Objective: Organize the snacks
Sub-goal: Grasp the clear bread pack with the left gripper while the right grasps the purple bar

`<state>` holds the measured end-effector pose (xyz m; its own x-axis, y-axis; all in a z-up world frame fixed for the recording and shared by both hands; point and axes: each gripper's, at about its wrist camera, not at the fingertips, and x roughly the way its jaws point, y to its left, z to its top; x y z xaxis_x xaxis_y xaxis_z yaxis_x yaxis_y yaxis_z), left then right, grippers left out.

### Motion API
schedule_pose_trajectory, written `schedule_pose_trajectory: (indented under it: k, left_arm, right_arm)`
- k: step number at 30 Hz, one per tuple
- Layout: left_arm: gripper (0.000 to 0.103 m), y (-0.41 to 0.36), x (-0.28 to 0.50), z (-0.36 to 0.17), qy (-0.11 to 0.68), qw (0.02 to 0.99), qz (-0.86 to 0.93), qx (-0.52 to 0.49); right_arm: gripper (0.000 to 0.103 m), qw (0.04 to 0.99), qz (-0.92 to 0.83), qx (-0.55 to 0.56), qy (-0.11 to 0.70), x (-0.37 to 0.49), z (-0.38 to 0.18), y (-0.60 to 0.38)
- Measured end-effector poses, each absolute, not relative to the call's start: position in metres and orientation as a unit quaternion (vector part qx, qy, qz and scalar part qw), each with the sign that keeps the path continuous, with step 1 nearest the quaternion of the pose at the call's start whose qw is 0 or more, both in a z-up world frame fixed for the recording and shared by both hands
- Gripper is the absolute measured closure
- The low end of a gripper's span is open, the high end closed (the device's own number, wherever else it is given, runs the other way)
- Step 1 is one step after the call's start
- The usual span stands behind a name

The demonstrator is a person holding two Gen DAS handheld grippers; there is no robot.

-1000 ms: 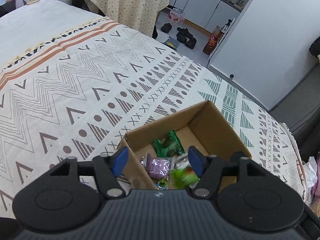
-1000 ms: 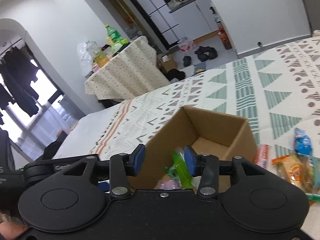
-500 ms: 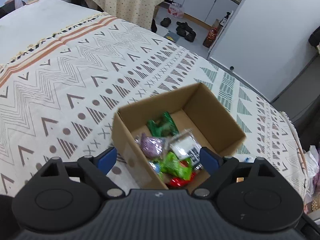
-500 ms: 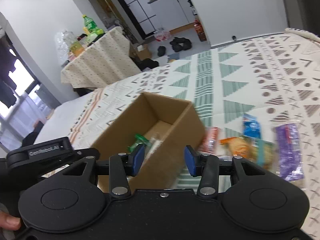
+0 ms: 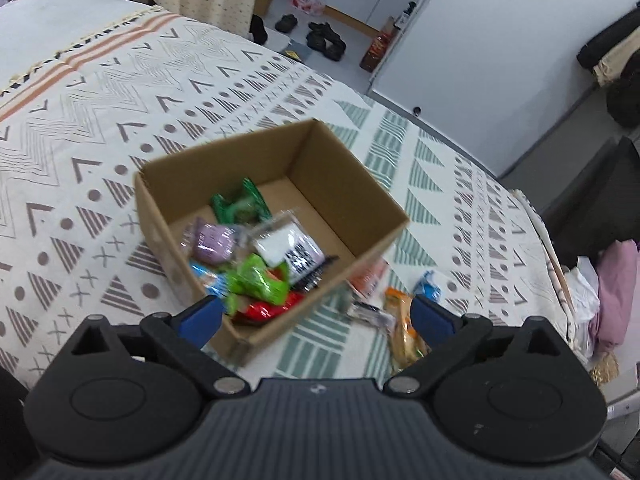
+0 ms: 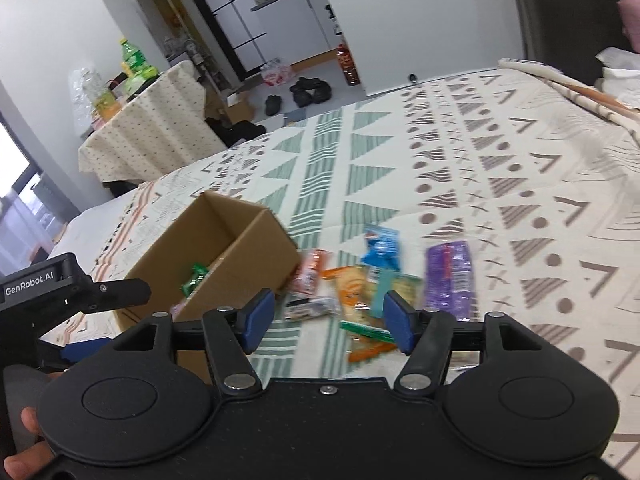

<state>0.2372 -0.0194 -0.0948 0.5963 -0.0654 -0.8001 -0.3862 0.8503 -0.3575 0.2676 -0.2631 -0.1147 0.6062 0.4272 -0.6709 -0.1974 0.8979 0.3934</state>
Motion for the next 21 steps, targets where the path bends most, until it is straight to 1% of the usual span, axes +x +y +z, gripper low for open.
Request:
schedule_pose_trajectory:
  k: [1, 5, 6, 10, 13, 18, 21]
  left_arm:
    - [0.003, -0.023, 0.238, -0.095, 0.440, 0.856, 0.090, -0.257]
    - [0.003, -0.037, 0.242, -0.095, 0.445, 0.856, 0.075, -0.254]
    - [0.003, -0.040, 0.243, -0.096, 0.445, 0.856, 0.071, -0.253]
    - [0.003, -0.056, 0.249, -0.098, 0.452, 0.857, 0.061, -0.240]
    - [0.003, -0.072, 0.252, -0.097, 0.447, 0.868, 0.048, -0.210]
    - [0.003, -0.089, 0.261, -0.103, 0.456, 0.865, 0.033, -0.206]
    - [0.003, -0.098, 0.267, -0.105, 0.453, 0.869, 0.028, -0.196]
  right_arm:
    - [0.040, 0.886, 0.175, 0.141, 0.406, 0.267, -0.114, -0.266]
    - [0.026, 0.890, 0.172, 0.138, 0.399, 0.264, -0.113, -0.280]
    - [0.025, 0.891, 0.169, 0.137, 0.399, 0.265, -0.114, -0.284]
    - [0.025, 0.889, 0.159, 0.143, 0.404, 0.266, -0.119, -0.299]
    - [0.025, 0.892, 0.150, 0.144, 0.402, 0.266, -0.120, -0.306]
    - [0.026, 0.890, 0.138, 0.155, 0.406, 0.269, -0.126, -0.321]
    - [0.029, 0.884, 0.131, 0.168, 0.416, 0.272, -0.132, -0.328]
